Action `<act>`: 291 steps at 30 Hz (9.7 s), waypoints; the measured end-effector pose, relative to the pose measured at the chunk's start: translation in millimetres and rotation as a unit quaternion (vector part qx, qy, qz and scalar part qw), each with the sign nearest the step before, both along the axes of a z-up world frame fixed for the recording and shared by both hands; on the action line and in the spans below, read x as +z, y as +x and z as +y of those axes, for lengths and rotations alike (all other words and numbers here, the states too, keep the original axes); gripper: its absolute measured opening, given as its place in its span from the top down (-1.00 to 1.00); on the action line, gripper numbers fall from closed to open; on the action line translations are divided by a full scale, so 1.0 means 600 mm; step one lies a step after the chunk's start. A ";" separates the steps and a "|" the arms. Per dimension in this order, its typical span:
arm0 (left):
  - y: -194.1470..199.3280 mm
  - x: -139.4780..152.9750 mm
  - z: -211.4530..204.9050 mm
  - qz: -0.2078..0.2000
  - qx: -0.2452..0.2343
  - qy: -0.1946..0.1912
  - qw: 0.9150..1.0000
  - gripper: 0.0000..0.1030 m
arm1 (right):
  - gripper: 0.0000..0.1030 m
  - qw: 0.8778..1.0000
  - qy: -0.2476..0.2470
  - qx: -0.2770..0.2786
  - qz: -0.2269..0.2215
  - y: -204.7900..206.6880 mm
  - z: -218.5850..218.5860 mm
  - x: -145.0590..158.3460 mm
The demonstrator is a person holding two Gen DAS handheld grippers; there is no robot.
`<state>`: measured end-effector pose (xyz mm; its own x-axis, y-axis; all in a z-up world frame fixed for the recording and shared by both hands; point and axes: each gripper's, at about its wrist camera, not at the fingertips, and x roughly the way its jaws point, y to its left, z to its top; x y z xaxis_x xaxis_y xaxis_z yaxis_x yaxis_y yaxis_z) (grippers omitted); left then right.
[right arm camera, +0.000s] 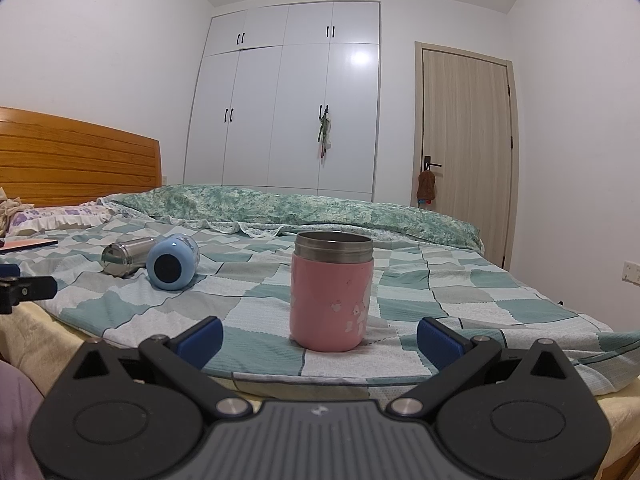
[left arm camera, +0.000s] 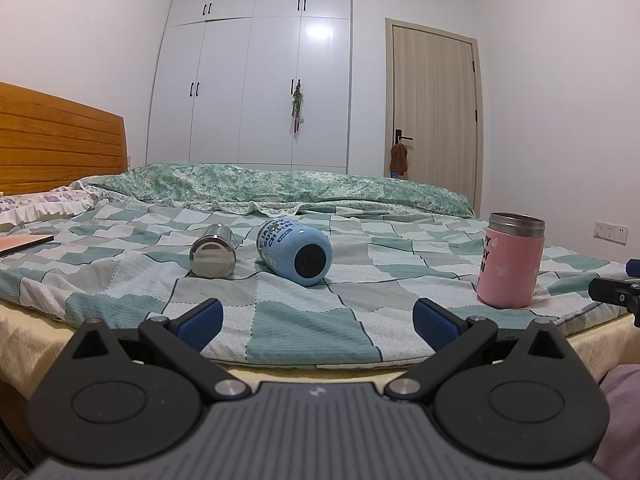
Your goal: Flip cup upright
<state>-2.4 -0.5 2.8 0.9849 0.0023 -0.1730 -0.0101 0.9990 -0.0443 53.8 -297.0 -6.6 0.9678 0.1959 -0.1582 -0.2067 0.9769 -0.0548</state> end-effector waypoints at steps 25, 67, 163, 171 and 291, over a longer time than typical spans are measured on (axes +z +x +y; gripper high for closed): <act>-0.003 0.010 -0.003 0.000 -0.003 0.000 1.000 -1.00 | -1.00 1.000 0.005 0.026 0.003 0.003 0.007 0.006; 0.343 0.100 0.186 0.095 0.017 0.069 0.993 -1.00 | -1.00 0.958 -0.028 0.278 0.058 0.464 0.317 0.101; 0.368 0.099 -0.037 0.394 -0.059 -0.006 0.917 -1.00 | -1.00 0.965 -0.063 0.161 0.199 0.307 0.073 0.050; 0.421 0.069 -0.056 0.475 -0.027 0.005 0.880 -0.71 | -1.00 0.966 -0.044 0.168 0.194 0.318 0.048 0.036; 0.036 -0.010 0.068 0.006 0.051 0.028 0.998 -1.00 | -1.00 0.999 0.017 0.026 -0.016 0.074 0.107 -0.027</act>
<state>19.1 40.3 -3.1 0.9768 0.1122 -0.1824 -0.1119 0.9936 0.0120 98.3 -232.9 -22.8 0.9605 0.2514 -0.1192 -0.2564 0.9661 -0.0286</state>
